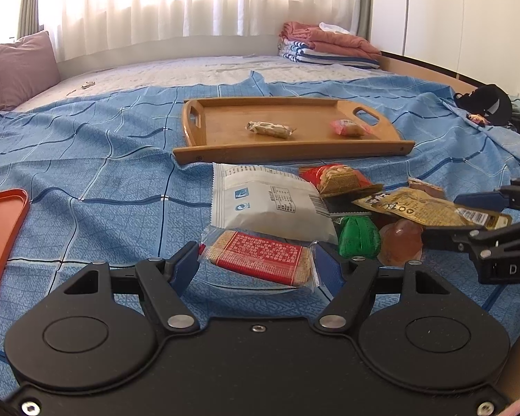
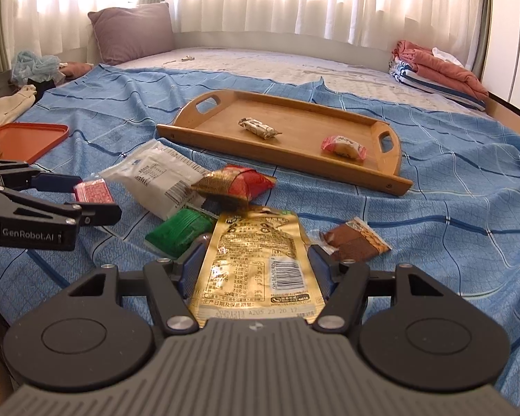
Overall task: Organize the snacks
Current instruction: 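Reach the left gripper to the red biscuit pack while the right reaches the gold packet, then grasp the red biscuit pack with the left gripper while the right grasps the gold packet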
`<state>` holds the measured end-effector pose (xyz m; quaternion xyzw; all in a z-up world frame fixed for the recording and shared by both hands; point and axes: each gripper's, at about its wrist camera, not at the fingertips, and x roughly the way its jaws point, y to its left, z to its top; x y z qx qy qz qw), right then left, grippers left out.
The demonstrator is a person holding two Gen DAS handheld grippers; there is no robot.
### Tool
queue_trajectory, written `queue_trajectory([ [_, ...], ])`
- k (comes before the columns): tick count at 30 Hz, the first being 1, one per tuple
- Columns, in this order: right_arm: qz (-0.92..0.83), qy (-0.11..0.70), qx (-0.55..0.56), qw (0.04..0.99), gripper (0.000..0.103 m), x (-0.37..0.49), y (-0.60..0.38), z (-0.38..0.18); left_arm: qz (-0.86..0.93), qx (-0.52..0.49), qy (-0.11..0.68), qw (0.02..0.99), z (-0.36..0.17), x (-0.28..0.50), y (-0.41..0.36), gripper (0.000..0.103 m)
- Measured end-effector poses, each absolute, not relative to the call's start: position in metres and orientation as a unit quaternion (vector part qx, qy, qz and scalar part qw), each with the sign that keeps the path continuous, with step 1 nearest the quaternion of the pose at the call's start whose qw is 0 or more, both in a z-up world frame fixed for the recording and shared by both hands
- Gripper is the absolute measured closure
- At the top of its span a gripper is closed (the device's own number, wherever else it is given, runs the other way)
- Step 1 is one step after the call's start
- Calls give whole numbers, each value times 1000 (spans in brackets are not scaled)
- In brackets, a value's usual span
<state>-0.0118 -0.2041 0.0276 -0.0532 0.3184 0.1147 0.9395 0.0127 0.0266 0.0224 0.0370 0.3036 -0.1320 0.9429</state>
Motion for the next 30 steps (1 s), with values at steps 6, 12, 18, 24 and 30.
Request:
queue_trajectory([
  [6,110,331,-35,937,31,-6,-205,22,-129,43,306,942,21,12,22,33],
  [12,104,338,-41,934,27,-6,-201,18,-129,45,309,941,20,9,23,33],
  [18,102,353,-10,930,27,-16,-207,16,-129,47,308,941,19,5,23,33],
  [24,103,370,28,923,24,-19,-216,13,-132,46,309,941,19,4,20,33],
  [30,90,383,82,916,19,-14,-228,8,-135,48,310,940,18,1,16,33],
])
